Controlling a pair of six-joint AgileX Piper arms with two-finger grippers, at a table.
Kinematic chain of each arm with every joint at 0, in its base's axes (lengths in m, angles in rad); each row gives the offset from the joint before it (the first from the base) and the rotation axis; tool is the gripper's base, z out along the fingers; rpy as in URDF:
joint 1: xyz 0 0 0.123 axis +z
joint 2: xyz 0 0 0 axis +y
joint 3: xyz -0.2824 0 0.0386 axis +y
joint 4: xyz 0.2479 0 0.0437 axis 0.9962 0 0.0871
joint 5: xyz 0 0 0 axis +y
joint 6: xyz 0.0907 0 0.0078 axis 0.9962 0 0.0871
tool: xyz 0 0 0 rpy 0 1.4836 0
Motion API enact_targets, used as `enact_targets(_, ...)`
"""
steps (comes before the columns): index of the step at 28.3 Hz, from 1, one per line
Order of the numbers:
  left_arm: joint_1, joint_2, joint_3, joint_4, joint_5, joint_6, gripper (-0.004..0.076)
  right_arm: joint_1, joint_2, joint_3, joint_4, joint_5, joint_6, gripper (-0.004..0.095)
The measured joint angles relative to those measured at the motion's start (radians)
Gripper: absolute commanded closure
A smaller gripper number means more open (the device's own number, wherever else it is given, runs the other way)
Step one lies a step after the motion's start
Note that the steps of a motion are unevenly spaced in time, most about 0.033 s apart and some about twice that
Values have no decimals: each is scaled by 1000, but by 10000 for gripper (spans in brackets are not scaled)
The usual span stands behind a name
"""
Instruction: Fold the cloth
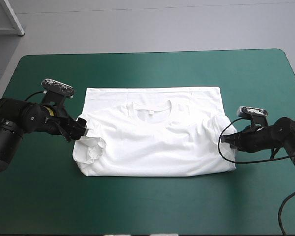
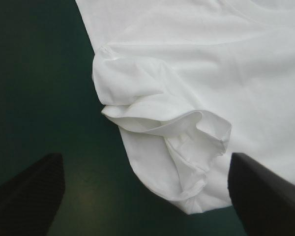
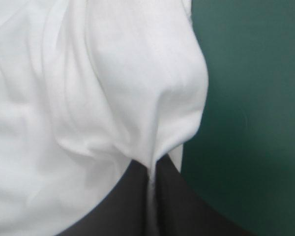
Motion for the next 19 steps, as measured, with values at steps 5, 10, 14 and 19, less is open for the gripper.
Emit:
enact_targets(5, 0, 0, 0, 0, -4, -2, 76, 85, -17, 0, 4, 29, -8, 924)
enact_targets(10, 0, 0, 0, 0, -5, -2, 76, 210, -8, -2, 15, 2, -12, 924)
enact_targets(14, 0, 0, 0, -3, -5, -2, 76, 286, 82, -34, 22, -5, -15, 918)
enact_targets(19, 0, 0, 0, -4, -5, -2, 76, 295, 167, -82, 29, -4, -15, 660)
